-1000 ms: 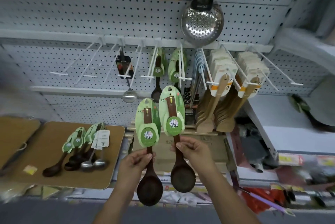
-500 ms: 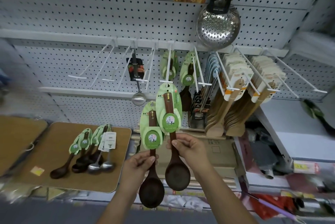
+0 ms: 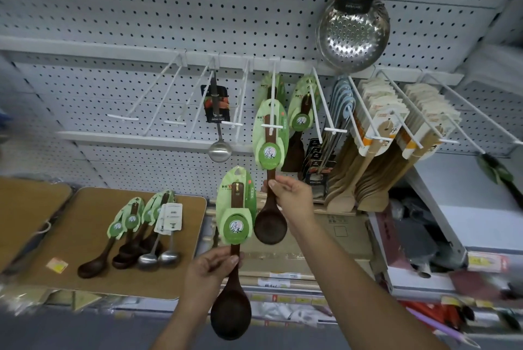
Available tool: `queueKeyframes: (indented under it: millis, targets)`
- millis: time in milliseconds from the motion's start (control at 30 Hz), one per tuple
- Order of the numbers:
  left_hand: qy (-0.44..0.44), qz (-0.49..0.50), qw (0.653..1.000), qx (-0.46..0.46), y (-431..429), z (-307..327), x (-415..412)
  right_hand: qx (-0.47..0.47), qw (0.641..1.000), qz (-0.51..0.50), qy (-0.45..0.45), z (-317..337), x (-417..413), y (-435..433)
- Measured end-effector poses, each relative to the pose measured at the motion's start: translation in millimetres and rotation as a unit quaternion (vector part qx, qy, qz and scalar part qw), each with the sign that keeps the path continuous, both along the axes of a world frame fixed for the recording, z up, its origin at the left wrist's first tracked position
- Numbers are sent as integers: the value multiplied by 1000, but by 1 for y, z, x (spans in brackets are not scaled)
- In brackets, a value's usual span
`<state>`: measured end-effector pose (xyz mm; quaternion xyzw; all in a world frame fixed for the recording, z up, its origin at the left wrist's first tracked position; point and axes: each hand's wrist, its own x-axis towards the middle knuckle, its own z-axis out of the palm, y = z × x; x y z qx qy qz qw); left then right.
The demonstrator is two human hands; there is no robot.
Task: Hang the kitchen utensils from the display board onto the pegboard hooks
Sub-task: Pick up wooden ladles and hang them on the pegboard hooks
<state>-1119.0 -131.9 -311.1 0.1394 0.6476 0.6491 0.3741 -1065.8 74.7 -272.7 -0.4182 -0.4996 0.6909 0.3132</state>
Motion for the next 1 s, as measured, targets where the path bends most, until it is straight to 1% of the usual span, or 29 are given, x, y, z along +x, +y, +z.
queueKeyframes:
  millis: [67,233,333,433,533,633,733,800,900,1000]
  targets:
    - [3,-5,1000,-6,-6,-5,-3,1,1000,-7,-16,0,-19,19]
    - [11,-11,1000,-23,-16,-16,-19,8,1000,-6,-15,3,-63,69]
    - [23,-11,999,-28,-17,-13,-27,-4,999,-15,-42,0,-86,96]
    - [28,3,999,-21,-19,-10,-31,22,997,-20,-77,-20,-100,122]
    - [56,-6,998,-17,-23,-5,-34,35,994,-29,-99,-52,-110,148]
    - [43,1,999,-10,-22,-6,-35,60,991,-41,-115,-38,-107,141]
    - [30,-9,999,3,-18,-6,-31,93,983,-17,-157,-30,-98,135]
    - [19,-15,1000,12,-16,-5,-28,89,985,-4,-149,-26,-92,128]
    - [18,-29,999,19,-12,-5,-23,56,994,5,-91,-11,-82,105]
    - [36,-48,998,13,-10,-6,-17,37,996,78,-38,19,-52,63]
